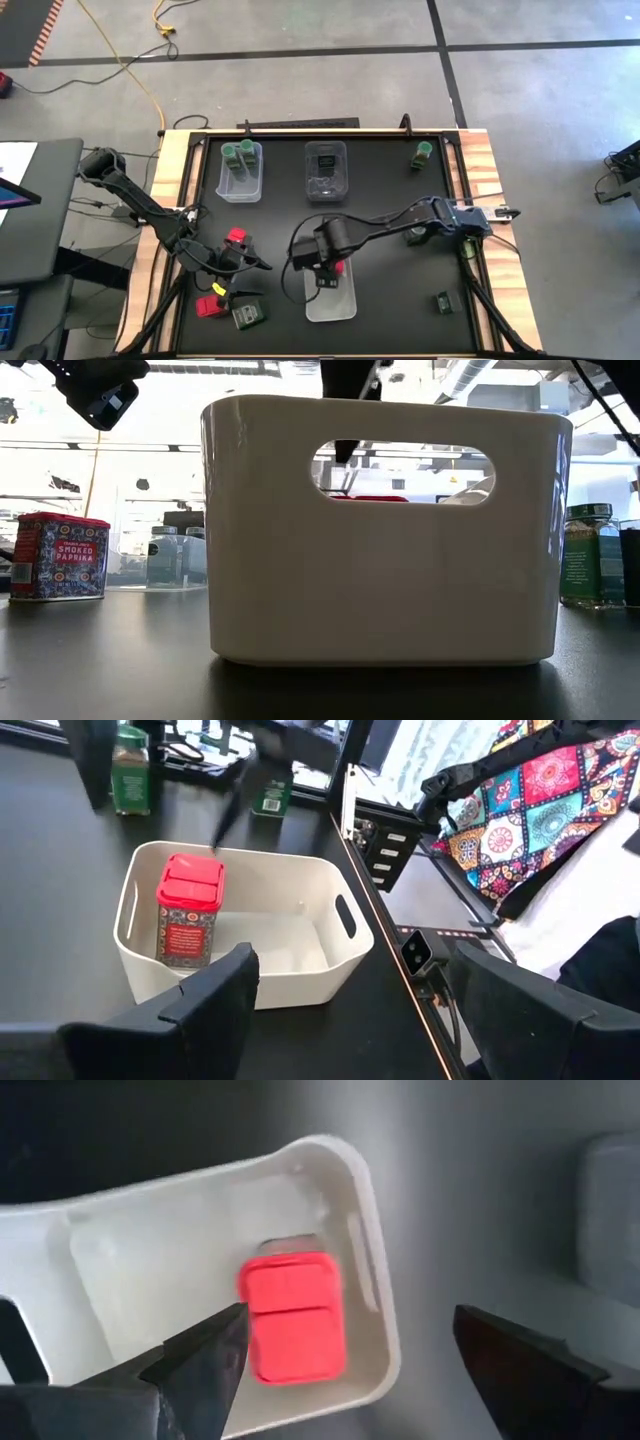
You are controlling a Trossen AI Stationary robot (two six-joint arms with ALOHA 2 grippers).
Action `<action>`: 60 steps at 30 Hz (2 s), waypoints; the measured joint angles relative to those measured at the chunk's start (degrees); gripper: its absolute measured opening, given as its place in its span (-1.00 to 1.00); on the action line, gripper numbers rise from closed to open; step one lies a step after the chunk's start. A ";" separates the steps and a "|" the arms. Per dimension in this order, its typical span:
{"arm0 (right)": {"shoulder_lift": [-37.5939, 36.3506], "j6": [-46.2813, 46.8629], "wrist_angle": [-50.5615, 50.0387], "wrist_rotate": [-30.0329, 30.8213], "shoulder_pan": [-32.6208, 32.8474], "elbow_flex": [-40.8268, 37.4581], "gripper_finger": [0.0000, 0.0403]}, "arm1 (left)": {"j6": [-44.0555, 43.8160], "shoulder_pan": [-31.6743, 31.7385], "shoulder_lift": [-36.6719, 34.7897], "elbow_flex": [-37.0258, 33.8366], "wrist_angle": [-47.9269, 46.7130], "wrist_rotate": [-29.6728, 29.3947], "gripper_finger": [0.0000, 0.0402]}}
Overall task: Sort spices by type
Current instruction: Put the bottom left black seasoning can into the black bin
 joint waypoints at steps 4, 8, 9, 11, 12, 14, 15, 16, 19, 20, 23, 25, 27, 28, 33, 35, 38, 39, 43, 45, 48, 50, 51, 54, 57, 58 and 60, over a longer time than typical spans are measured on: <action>-3.76 3.76 -0.75 4.42 1.14 0.02 0.88 | 0.00 0.00 0.00 0.00 -0.04 0.00 0.55; -7.97 9.40 -2.64 11.19 4.22 -3.09 0.88 | 0.00 0.00 0.00 0.00 -0.05 0.00 0.55; -9.41 11.42 -2.96 12.72 5.06 -4.79 0.88 | 0.00 0.00 0.00 0.00 -0.07 0.00 0.55; -12.55 15.75 -2.75 14.04 6.59 -8.99 0.88 | 0.00 0.00 0.00 0.00 -0.04 0.00 0.55; -14.31 18.14 -2.19 14.47 7.39 -11.65 0.88 | 0.02 0.00 0.00 0.00 -0.02 0.02 0.55; -17.70 23.27 -0.87 15.40 8.97 -17.33 0.88 | 0.02 0.00 0.00 0.00 -0.01 0.00 0.55; -19.59 26.06 0.41 15.62 9.89 -20.69 0.88 | 0.02 0.00 0.00 0.00 0.00 0.00 0.55; -21.47 28.73 2.00 15.74 10.76 -23.85 0.88 | 0.01 0.00 0.00 0.00 0.00 0.00 0.55; -27.30 36.69 8.41 15.81 13.83 -33.88 0.88 | -1.38 0.00 0.00 0.00 0.02 -0.11 0.55; -29.14 39.23 10.62 15.82 15.06 -37.00 0.88 | -2.83 0.00 0.00 0.00 0.02 -0.21 0.55; -34.44 46.92 18.06 15.94 18.65 -46.36 0.88 | -8.56 0.00 0.00 0.00 0.04 -2.32 0.55; -37.48 51.26 22.90 16.56 20.97 -51.93 0.88 | -10.22 0.04 0.00 0.00 -0.02 -3.54 0.55; -40.03 54.65 27.02 17.94 23.06 -56.91 0.88 | -10.91 0.41 0.00 0.00 -0.02 -3.73 0.55; -41.00 56.15 28.87 18.81 23.98 -59.09 0.88 | -11.94 0.66 0.00 0.00 -0.02 -3.74 0.55; -44.06 61.68 31.93 19.63 26.60 -66.50 0.88 | -16.01 2.47 0.05 1.61 -4.94 -3.58 0.54; -44.93 61.86 31.96 19.65 26.82 -68.52 0.88 | -16.55 2.74 0.80 4.95 -13.33 -3.79 0.53; -45.92 60.67 31.55 19.65 26.53 -70.37 0.88 | -17.32 2.78 3.27 11.94 -26.98 -4.53 0.50; -46.29 59.54 31.68 19.65 26.25 -70.61 0.88 | -18.02 2.78 4.27 14.61 -31.14 -4.67 0.50; -48.16 53.45 32.06 19.65 25.22 -71.31 0.88 | -22.60 2.78 8.35 23.53 -42.75 -4.81 0.50; -49.28 50.14 32.04 19.65 24.72 -71.89 0.88 | -25.69 2.79 10.35 26.81 -45.49 -4.85 0.49; -51.15 46.01 31.90 19.63 24.23 -73.20 0.88 | -26.82 2.91 12.82 29.39 -46.10 -4.85 0.49; -52.44 43.93 31.64 19.58 23.96 -74.12 0.88 | -26.82 2.91 14.34 29.87 -43.63 -4.84 0.49; -53.03 43.01 31.46 19.60 23.94 -74.34 0.88 | -26.82 2.91 15.00 29.88 -42.20 -4.83 0.49; -54.83 40.78 31.94 19.60 23.95 -75.55 0.88 | -26.81 2.91 16.84 29.88 -39.10 -4.83 0.49; -56.86 40.33 31.82 19.52 24.02 -77.32 0.88 | -27.17 3.24 19.02 29.88 -35.74 -4.79 0.49; -57.55 40.33 31.82 19.50 24.02 -77.91 0.88 | -27.77 3.33 19.80 29.88 -34.73 -4.76 0.49; -58.65 40.31 31.64 19.46 24.02 -78.99 0.88 | -28.92 3.37 21.32 29.88 -33.70 -4.78 0.49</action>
